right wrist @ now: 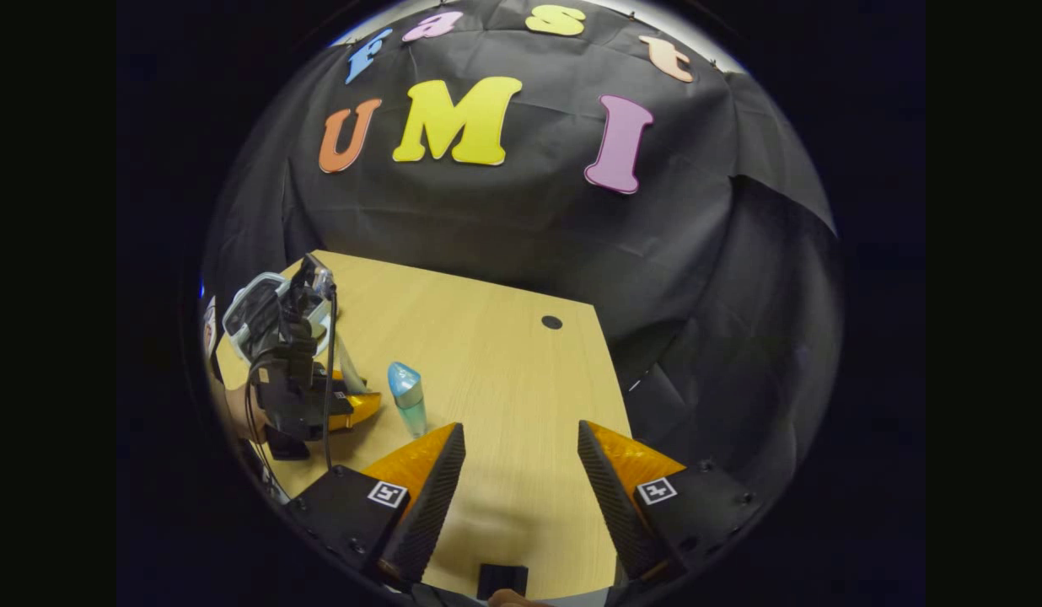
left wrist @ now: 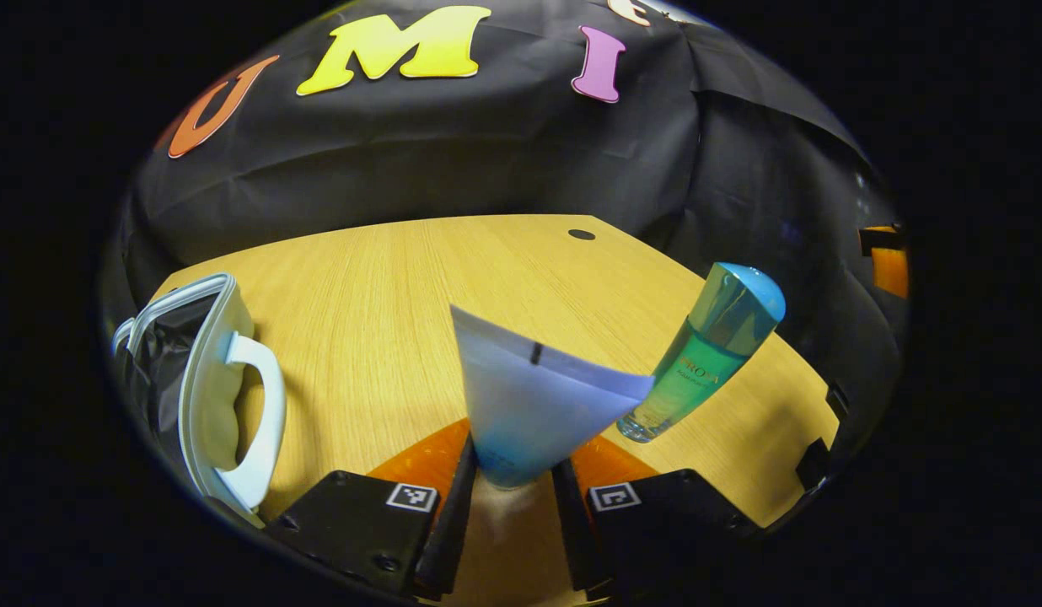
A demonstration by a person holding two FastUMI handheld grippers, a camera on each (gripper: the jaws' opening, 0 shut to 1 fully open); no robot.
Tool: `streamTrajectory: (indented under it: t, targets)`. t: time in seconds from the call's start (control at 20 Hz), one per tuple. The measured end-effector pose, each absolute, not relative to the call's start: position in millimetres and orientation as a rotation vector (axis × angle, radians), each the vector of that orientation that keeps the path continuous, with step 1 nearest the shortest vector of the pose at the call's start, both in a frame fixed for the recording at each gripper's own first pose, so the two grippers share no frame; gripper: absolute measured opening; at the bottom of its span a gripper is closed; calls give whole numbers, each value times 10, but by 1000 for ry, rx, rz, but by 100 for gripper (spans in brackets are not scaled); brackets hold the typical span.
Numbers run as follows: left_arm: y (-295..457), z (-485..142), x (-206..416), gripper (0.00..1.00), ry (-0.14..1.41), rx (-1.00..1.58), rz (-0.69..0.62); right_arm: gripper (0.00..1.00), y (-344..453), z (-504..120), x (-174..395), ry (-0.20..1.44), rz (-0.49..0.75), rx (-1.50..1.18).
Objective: First open the suitcase, pack the skin care products into it, and then close the suitcase.
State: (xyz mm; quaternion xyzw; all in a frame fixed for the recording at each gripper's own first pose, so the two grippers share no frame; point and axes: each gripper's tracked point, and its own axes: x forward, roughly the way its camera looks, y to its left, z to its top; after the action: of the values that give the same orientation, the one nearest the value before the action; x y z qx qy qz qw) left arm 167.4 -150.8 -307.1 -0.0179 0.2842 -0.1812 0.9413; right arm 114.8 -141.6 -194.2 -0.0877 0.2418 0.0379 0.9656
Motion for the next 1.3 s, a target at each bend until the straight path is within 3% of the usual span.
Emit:
streamTrajectory:
  t: [0.05,0.1,0.2,0.3,0.35,0.4,0.45,0.5,0.95,1.15,1.2,1.3]
  targets:
    - [-1509,-3057,1636,55,591,-55,-373,80,-1357,-1986,1155,492,96,-173]
    - [-1486,-3036,1588,48,600,-68,-376,80,-1296,-2055,1168,502,114,-176]
    - [-1415,-2964,1456,46,623,-77,-366,80,-1166,-2203,1201,527,148,-168]
    - [-1341,-2863,1288,51,637,-89,-363,80,-1009,-2354,1263,551,175,-145]
    - [-1285,-2791,1199,43,638,-91,-356,80,-934,-2424,1289,558,185,-138]
    - [-1234,-2725,1090,51,645,-99,-351,80,-817,-2489,1333,559,210,-132]
    - [-1182,-2675,970,51,657,-108,-345,80,-710,-2552,1383,550,229,-134]
    - [-1107,-2611,872,43,660,-110,-334,80,-615,-2617,1447,541,246,-138]
    - [-278,-2131,175,43,668,-158,-151,77,-153,-3245,2043,536,266,-86]
    - [36,-2037,97,43,655,-166,-70,61,-129,-3312,2171,542,256,-41]
    - [126,-2006,88,43,649,-172,-46,51,-132,-3311,2194,541,249,-49]
    - [278,-1955,106,43,639,-164,-8,39,-133,-3295,2170,554,244,-39]
